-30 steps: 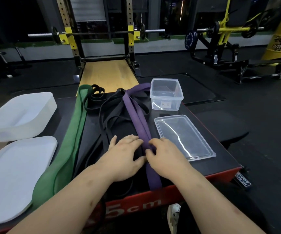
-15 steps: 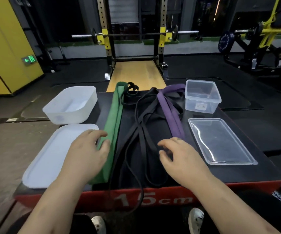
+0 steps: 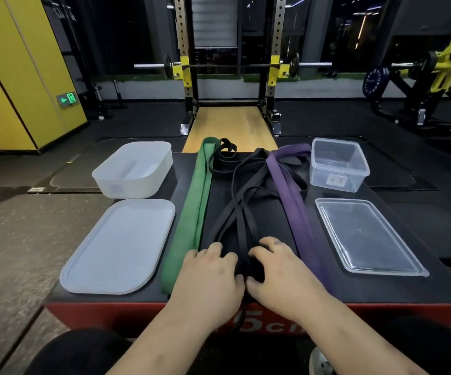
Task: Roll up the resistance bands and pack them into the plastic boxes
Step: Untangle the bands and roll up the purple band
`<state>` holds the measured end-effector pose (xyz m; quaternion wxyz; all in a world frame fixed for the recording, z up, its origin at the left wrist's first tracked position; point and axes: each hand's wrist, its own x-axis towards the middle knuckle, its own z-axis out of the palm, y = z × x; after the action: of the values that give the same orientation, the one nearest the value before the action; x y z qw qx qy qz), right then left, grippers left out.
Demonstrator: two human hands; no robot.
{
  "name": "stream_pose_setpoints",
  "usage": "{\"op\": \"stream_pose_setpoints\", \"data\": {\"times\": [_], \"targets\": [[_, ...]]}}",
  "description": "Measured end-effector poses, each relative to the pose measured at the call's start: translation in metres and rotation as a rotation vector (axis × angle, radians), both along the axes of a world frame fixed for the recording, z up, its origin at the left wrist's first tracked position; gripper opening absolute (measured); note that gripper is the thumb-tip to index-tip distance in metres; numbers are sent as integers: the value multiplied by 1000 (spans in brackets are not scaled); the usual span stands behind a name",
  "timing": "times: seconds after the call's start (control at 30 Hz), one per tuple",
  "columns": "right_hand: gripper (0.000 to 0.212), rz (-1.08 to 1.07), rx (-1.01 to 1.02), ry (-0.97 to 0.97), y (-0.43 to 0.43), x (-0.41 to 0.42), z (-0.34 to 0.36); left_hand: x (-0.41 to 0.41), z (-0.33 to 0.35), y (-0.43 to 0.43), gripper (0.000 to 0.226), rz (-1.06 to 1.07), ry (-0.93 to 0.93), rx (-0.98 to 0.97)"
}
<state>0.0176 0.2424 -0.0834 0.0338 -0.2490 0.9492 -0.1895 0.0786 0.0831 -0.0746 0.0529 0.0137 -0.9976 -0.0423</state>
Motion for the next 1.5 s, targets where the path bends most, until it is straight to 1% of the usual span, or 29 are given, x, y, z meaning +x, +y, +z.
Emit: {"op": "stream_pose_setpoints", "data": {"times": [0.1, 0.2, 0.23, 0.3, 0.37, 0.4, 0.43, 0.5, 0.57, 0.63, 0.77, 0.9, 0.97, 1.1, 1.2, 1.27, 1.37, 1.43, 1.5], "targets": [[55, 6, -61, -9, 8, -5, 7, -4, 0, 1, 38, 7, 19, 18], [52, 31, -145, -10, 29, -11, 23, -8, 4, 6, 38, -34, 111, 118], [46, 0, -180, 10, 40, -15, 29, -11, 6, 10, 36, -69, 133, 176], [28, -137, -219, 31, 64, -25, 39, -16, 13, 22, 35, -150, 146, 277], [16, -289, -181, -11, 87, -35, 46, -23, 20, 37, 36, -216, 119, 309], [17, -343, -134, -63, 96, -38, 46, -27, 22, 45, 37, -238, 95, 309], [23, -375, -81, -126, 101, -39, 44, -31, 22, 52, 38, -261, 67, 300], [37, -377, -26, -224, 105, -37, 36, -39, 19, 64, 41, -327, 20, 260], [43, -340, -53, -274, 104, -34, 27, -45, 10, 74, 46, -362, -27, 230], [43, -305, -96, -283, 104, -35, 22, -47, 2, 80, 50, -368, -58, 235], [37, -289, -253, -361, 112, -40, 17, -43, -5, 84, 57, -396, -79, 329], [33, -290, -613, -534, 107, -38, 13, -42, -6, 79, 64, -421, -52, 383], [30, -293, -691, -580, 105, -40, 11, -43, -8, 74, 61, -418, -22, 387], [28, -327, -653, -675, 111, -40, 13, -41, -11, 74, 55, -466, -25, 369], [27, -325, -536, -601, 117, -40, 11, -41, -14, 77, 59, -519, -35, 338], [29, -279, -509, -601, 120, -39, 12, -43, -16, 76, 51, -535, -21, 340], [26, -202, -551, -664, 123, -38, 13, -44, -18, 73, 34, -544, -12, 403], [23, -163, -544, -640, 122, -37, 12, -45, -18, 71, 27, -550, -17, 444], [24, -139, -518, -595, 118, -37, 9, -46, -19, 69, 24, -549, -14, 443]]}}
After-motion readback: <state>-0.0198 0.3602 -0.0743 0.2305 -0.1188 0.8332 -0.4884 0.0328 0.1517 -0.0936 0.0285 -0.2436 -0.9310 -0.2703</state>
